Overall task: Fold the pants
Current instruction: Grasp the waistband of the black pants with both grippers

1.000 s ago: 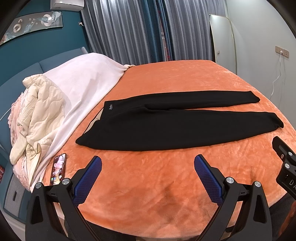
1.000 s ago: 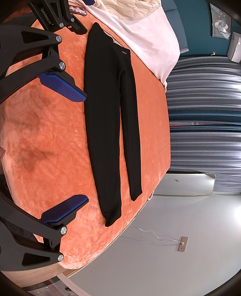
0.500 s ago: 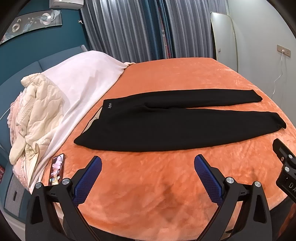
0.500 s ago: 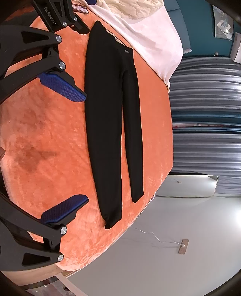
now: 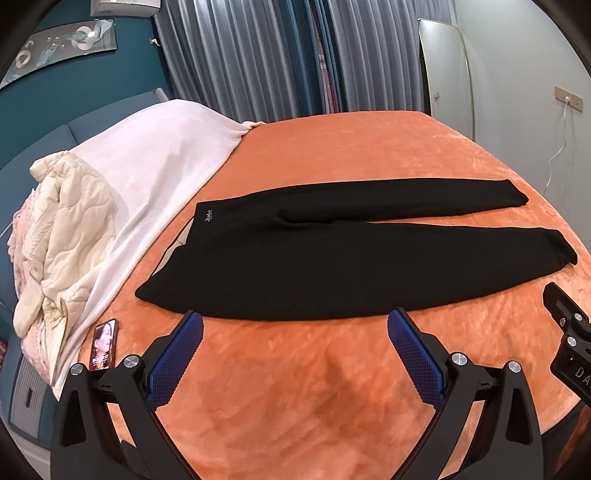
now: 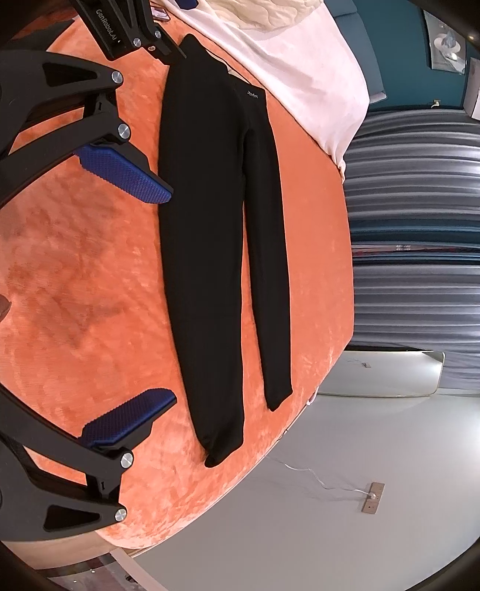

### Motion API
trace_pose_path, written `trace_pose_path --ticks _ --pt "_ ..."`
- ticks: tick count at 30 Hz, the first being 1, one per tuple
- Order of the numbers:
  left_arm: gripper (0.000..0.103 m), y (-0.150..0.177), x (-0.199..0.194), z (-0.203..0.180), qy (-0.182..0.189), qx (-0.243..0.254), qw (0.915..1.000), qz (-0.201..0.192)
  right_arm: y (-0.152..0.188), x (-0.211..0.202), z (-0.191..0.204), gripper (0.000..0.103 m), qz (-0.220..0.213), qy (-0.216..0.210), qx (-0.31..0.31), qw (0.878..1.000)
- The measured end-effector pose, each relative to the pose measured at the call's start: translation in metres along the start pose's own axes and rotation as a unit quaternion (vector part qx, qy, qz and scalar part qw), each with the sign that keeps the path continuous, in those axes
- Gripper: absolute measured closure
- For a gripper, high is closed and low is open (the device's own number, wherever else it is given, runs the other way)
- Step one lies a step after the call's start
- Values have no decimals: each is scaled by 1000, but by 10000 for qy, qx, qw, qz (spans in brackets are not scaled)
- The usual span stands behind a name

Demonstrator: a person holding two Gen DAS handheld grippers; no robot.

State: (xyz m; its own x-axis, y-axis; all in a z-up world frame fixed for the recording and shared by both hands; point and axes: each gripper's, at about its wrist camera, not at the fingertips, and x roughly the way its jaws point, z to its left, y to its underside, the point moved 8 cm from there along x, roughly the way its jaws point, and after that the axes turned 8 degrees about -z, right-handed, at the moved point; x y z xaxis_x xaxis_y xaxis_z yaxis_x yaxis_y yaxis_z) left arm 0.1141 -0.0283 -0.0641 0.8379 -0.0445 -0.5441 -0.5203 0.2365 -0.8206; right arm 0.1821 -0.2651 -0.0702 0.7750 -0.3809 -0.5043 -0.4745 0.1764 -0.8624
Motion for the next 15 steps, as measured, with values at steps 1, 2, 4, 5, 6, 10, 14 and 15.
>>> trace_pose_path --ticks 1,2,4,5,6,10,14,15 --pt "5 -1 3 -1 -5 -5 10000 15 0 3 -1 5 14 9 11 10000" --pt "5 -1 6 -2 4 -6 10000 29 -1 6 -1 5 28 17 15 10000" --pt "5 -3 13 -3 1 -8 10000 59 -1 12 -1 5 49 4 8 10000" --pt "5 -4 16 -4 -4 13 10000 58 -2 16 -2 5 56 -22 -8 10000" --pt "5 -6 22 -4 -38 50 10000 51 -3 20 -2 5 54 -37 -28 10000" --pt "5 -20 55 7 32 -94 9999 132 -18 54 -21 5 -15 44 -129 9999" --pt "5 -46 118 36 202 -483 9982 288 -43 126 -77 5 73 384 -301 9988" --pt "5 -53 133 45 92 -469 9985 261 -49 145 -91 5 155 422 -332 9984"
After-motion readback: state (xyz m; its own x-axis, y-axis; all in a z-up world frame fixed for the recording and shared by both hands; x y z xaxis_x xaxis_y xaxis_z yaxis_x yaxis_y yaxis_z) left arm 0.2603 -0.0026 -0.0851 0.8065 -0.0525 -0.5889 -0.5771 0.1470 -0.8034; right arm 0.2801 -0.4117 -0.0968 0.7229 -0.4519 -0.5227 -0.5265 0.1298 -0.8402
